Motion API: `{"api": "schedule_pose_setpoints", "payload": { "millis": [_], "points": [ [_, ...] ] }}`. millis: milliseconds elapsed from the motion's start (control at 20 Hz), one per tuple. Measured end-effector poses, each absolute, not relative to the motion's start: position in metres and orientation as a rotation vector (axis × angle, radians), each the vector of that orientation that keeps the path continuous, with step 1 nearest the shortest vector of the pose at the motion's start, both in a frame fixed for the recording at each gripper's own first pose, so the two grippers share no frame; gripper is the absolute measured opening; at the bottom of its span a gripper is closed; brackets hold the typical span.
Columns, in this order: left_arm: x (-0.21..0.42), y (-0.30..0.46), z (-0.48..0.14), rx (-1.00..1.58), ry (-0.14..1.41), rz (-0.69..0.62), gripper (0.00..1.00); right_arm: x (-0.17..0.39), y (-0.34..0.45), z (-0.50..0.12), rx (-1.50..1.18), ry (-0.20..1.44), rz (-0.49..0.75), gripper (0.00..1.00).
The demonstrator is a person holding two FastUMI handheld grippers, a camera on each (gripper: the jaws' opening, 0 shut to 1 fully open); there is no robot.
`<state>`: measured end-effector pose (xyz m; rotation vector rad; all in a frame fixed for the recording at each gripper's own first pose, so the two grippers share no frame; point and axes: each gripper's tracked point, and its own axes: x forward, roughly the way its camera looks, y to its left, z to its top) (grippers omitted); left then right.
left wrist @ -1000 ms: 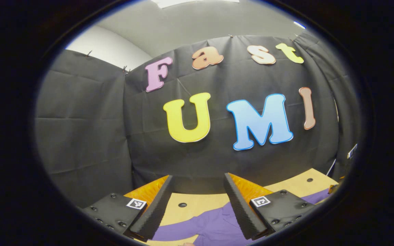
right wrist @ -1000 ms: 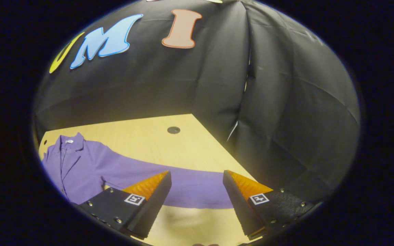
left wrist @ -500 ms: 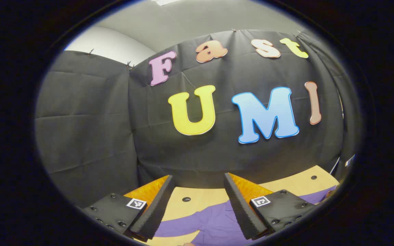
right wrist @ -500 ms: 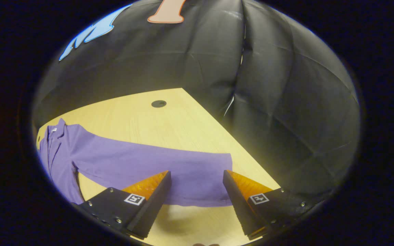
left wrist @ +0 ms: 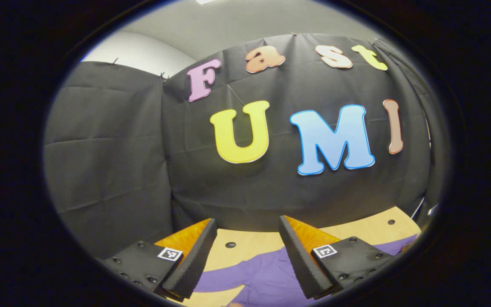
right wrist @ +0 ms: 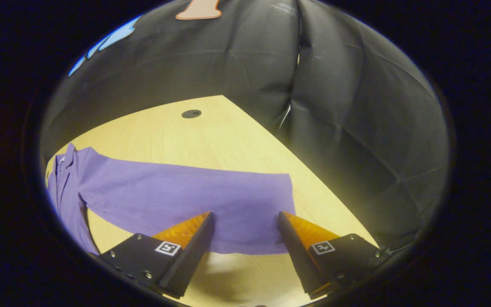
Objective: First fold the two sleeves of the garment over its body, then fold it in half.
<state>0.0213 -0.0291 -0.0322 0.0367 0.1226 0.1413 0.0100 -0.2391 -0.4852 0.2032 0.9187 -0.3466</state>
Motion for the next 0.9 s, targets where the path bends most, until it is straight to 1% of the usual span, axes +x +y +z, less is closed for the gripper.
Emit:
{"api": "schedule_pose_setpoints", "payload": {
  "millis": [50, 100, 250, 350, 400, 450, 500, 550, 600, 900],
  "points": [
    [0.022, -0.03, -0.032, 0.033, 0.122, 0.141, 0.99, 0.01, -0.232, -0.487, 0.23, 0.927, -0.329, 0.95],
    [0.022, -0.031, -0.033, 0.029, 0.121, 0.141, 0.99, 0.013, -0.226, -0.488, 0.246, 0.923, -0.322, 0.84],
    [0.023, -0.034, -0.033, 0.025, 0.118, 0.136, 0.99, 0.019, -0.215, -0.488, 0.255, 0.926, -0.286, 0.55],
    [0.022, -0.03, -0.032, 0.025, 0.115, 0.14, 0.99, 0.023, -0.209, -0.488, 0.26, 0.931, -0.284, 0.31],
    [0.021, -0.029, -0.032, 0.026, 0.114, 0.144, 0.99, 0.023, -0.208, -0.487, 0.273, 0.94, -0.301, 0.16],
    [0.022, -0.027, -0.033, 0.026, 0.113, 0.147, 0.99, 0.022, -0.207, -0.487, 0.291, 0.948, -0.318, 0.1],
    [0.022, -0.026, -0.033, 0.025, 0.112, 0.149, 0.99, 0.024, -0.207, -0.487, 0.317, 0.958, -0.333, 0.08],
    [0.022, -0.026, -0.033, 0.025, 0.112, 0.15, 0.99, 0.023, -0.207, -0.485, 0.337, 0.969, -0.345, 0.03],
    [0.022, -0.024, -0.033, 0.024, 0.111, 0.151, 0.99, 0.025, -0.207, -0.486, 0.349, 0.979, -0.351, 0.02],
    [0.026, -0.022, -0.037, 0.013, 0.113, 0.138, 0.99, 0.028, -0.196, -0.477, 0.406, 1.001, -0.336, 0.01]
  ]
}}
